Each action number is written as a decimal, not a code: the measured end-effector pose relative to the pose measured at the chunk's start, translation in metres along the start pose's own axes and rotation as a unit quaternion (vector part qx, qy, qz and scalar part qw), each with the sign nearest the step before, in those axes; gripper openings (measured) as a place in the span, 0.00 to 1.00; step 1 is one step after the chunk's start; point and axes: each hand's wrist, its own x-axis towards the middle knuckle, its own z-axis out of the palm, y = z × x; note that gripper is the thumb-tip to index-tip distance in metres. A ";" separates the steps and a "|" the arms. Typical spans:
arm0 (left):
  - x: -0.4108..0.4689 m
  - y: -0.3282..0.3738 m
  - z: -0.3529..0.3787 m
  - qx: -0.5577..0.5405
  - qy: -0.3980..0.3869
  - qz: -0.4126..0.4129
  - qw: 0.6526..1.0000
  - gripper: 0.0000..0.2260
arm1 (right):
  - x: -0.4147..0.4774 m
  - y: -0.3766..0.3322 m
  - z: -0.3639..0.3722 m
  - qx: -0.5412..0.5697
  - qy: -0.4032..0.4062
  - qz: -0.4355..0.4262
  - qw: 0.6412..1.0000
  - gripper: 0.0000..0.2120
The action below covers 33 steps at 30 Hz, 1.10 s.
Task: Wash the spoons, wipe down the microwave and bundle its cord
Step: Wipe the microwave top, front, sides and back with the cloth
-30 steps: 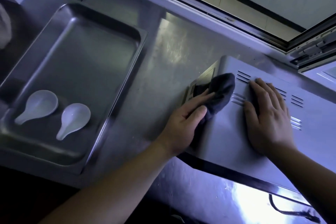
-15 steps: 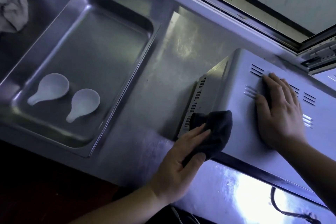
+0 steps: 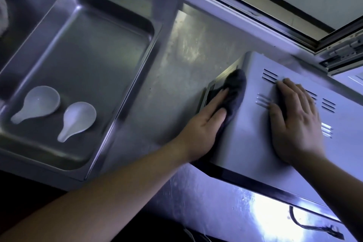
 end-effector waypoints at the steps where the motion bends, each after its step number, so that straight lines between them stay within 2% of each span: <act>1: 0.016 0.001 -0.001 0.011 0.001 0.013 1.000 0.27 | 0.000 0.000 0.000 -0.002 0.000 0.000 1.000 0.27; 4: 0.063 0.008 -0.004 0.045 -0.012 0.028 0.999 0.29 | 0.000 0.000 -0.001 -0.003 0.001 -0.001 1.000 0.27; 8: 0.103 0.017 -0.012 0.044 -0.018 0.019 0.999 0.24 | 0.001 0.000 0.000 -0.004 0.001 -0.001 1.000 0.27; 15: 0.126 0.006 -0.015 0.011 -0.018 -0.092 0.996 0.20 | 0.001 0.001 0.000 -0.003 -0.001 -0.003 1.000 0.26; 25: 0.046 -0.029 -0.022 0.037 -0.007 -0.172 0.984 0.21 | 0.000 -0.001 -0.001 0.004 -0.001 -0.002 1.000 0.26; 27: 0.017 -0.044 -0.019 -0.003 0.000 -0.170 0.985 0.21 | 0.000 0.000 0.000 0.005 -0.001 -0.002 1.000 0.26; 30: -0.021 -0.060 -0.012 -0.123 0.025 -0.167 0.978 0.20 | 0.000 0.000 0.000 0.000 -0.002 -0.004 1.000 0.27; 33: -0.059 -0.053 -0.001 -0.166 0.057 -0.151 0.973 0.17 | 0.001 0.001 0.001 -0.004 -0.003 -0.009 1.000 0.27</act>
